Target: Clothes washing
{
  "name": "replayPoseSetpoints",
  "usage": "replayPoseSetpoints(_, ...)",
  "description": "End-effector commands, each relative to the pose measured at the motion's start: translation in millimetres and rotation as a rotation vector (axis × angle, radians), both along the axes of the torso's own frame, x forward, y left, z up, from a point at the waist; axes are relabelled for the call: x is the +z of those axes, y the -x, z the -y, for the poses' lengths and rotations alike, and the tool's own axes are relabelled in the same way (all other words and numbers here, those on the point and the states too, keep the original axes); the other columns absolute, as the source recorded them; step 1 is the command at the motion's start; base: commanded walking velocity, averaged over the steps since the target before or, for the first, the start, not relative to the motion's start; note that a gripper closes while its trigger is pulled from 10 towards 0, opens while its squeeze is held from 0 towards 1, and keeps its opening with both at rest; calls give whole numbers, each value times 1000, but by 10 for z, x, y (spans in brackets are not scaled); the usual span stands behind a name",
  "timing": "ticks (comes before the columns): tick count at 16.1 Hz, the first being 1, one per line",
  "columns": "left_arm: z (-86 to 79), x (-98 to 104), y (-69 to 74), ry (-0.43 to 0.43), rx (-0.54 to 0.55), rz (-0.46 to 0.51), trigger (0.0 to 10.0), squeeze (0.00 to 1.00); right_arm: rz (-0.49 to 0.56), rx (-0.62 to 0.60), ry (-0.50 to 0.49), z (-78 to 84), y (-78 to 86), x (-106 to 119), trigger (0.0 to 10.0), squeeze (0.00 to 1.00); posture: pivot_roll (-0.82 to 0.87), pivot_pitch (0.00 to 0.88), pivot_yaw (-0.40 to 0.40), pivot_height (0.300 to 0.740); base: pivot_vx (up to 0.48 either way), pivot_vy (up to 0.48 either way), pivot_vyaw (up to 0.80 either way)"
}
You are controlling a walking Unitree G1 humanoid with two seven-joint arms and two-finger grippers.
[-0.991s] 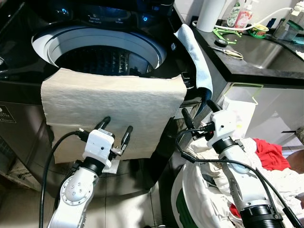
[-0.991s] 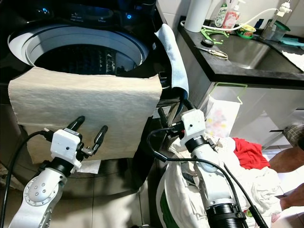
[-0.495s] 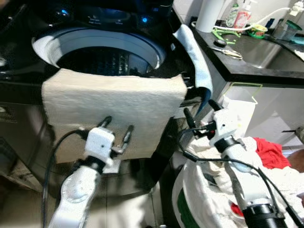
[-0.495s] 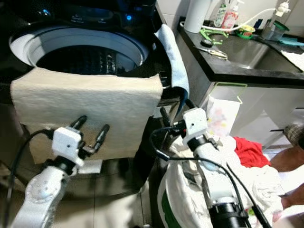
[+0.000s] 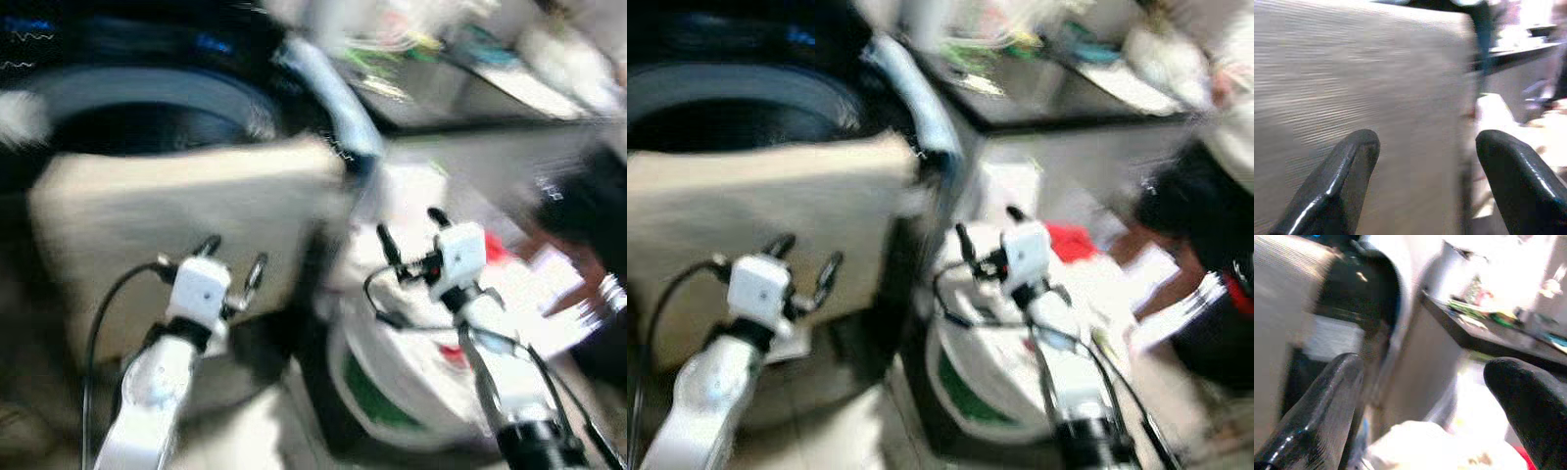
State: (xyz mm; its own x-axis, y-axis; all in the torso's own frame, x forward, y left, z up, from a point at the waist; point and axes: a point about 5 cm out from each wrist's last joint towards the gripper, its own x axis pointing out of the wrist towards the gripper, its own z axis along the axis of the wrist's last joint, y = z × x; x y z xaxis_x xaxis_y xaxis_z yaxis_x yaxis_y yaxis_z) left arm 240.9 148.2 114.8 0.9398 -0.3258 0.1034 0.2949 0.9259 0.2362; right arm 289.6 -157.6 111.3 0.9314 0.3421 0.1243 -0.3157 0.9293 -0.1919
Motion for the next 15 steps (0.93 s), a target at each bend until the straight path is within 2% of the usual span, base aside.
replayPoseSetpoints(1,28,16,-13,-14,-17,4,10000,0,6,-13,-8,30,-23,39,10000,0,168,0,-142,740,0,0,-681)
replayPoseSetpoints(4,50,12,-23,-19,-28,0,10000,0,1,-21,-5,54,-27,26,10000,0,163,0,-138,740,0,0,-685)
replayPoseSetpoints(6,71,31,-28,-18,-36,3,10000,0,-5,-47,56,105,-26,-39,10000,0,162,0,-131,740,0,0,-566)
replayPoseSetpoints(7,81,42,-27,-17,-39,5,10000,0,-42,-51,82,98,-44,-101,10000,0,164,0,-131,740,0,0,0)
replayPoseSetpoints(8,76,68,-24,-16,-40,10,10000,0,-113,-67,122,85,-118,-198,10000,0,178,0,-127,740,0,0,0)
replayPoseSetpoints(9,51,78,-11,-20,-36,10,10000,0,-130,-88,138,87,-182,-223,10000,0,194,0,-120,740,0,0,0)
replayPoseSetpoints(15,-88,96,111,-57,-13,-13,10000,0,-163,-155,175,125,-408,-271,10000,0,252,0,-124,740,0,0,0)
